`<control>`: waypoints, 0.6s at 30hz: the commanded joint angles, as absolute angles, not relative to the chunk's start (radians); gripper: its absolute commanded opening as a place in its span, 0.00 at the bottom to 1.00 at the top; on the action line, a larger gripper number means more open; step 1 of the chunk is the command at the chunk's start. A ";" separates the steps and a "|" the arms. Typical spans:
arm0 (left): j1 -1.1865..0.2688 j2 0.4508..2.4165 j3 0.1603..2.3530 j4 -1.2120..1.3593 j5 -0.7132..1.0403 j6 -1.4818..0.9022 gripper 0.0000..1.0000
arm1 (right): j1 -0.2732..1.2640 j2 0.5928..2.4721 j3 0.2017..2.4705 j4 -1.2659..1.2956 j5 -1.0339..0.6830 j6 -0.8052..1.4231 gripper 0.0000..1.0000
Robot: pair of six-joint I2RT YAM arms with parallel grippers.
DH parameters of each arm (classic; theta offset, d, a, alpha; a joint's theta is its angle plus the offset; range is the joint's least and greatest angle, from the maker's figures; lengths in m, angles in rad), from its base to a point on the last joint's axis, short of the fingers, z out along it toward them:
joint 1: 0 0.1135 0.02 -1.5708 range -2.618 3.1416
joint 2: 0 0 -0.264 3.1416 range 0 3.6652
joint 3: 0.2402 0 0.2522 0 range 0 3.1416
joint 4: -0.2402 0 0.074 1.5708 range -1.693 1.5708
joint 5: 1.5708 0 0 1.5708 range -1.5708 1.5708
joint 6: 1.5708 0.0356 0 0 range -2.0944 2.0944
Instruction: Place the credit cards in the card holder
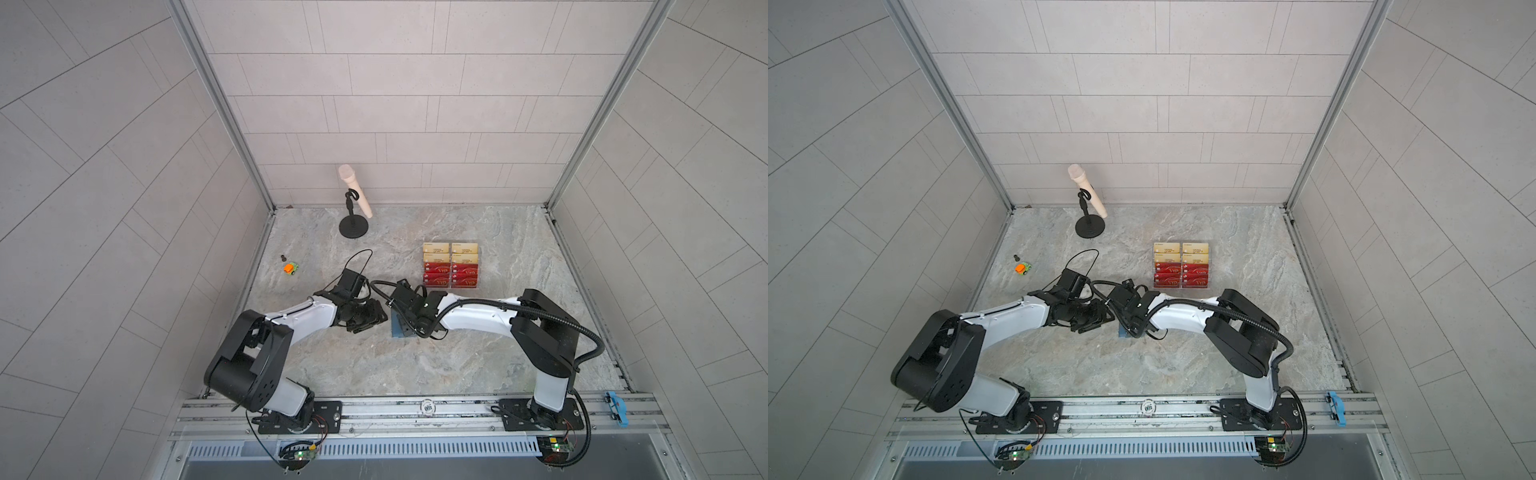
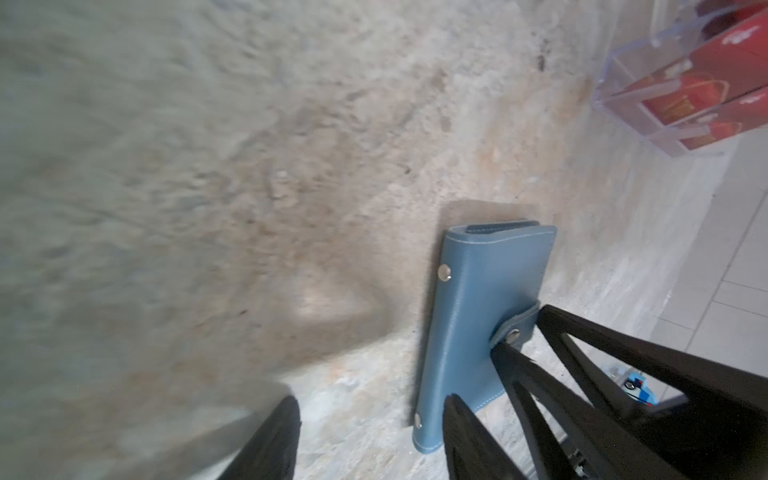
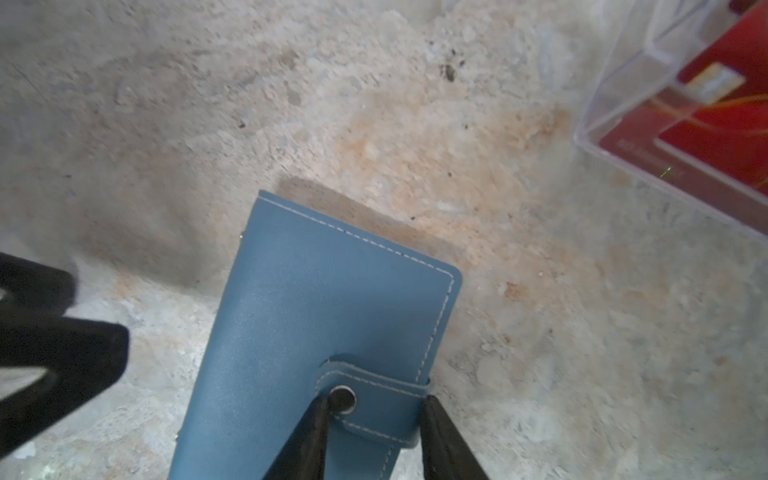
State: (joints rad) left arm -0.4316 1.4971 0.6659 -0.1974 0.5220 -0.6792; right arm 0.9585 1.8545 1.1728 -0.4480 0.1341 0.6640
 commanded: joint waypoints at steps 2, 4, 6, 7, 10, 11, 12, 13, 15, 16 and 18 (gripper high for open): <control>-0.459 1.545 0.701 -0.096 0.588 -0.700 0.60 | 0.929 1.789 1.101 -0.451 0.080 0.698 0.40; -0.466 1.566 0.708 -0.073 0.599 -0.708 0.60 | 0.915 1.770 1.081 -0.450 0.073 0.683 0.40; -0.476 1.587 0.723 -0.071 0.601 -0.711 0.60 | 0.902 1.748 1.061 -0.448 0.066 0.666 0.40; -0.482 1.599 0.731 -0.069 0.600 -0.713 0.59 | 0.893 1.734 1.045 -0.437 0.053 0.654 0.40; -0.495 1.633 0.745 -0.038 0.613 -0.740 0.58 | 0.858 1.708 1.009 -0.421 0.008 0.634 0.39; -0.509 1.643 0.745 -0.019 0.619 -0.754 0.58 | 0.845 1.704 1.002 -0.417 -0.013 0.626 0.39; -0.533 1.652 0.748 -0.005 0.623 -0.763 0.58 | 0.836 1.704 0.997 -0.416 -0.027 0.622 0.37; -0.544 1.661 0.751 0.010 0.627 -0.771 0.58 | 0.828 1.704 0.991 -0.413 -0.041 0.616 0.37; -0.560 1.676 0.759 0.029 0.627 -0.781 0.57 | 0.819 1.705 0.978 -0.404 -0.057 0.609 0.36; -0.565 1.683 0.762 0.042 0.631 -0.790 0.57 | 0.815 1.706 0.973 -0.402 -0.061 0.604 0.34; -0.571 1.699 0.767 0.057 0.638 -0.800 0.56 | 0.803 1.706 0.956 -0.392 -0.072 0.600 0.32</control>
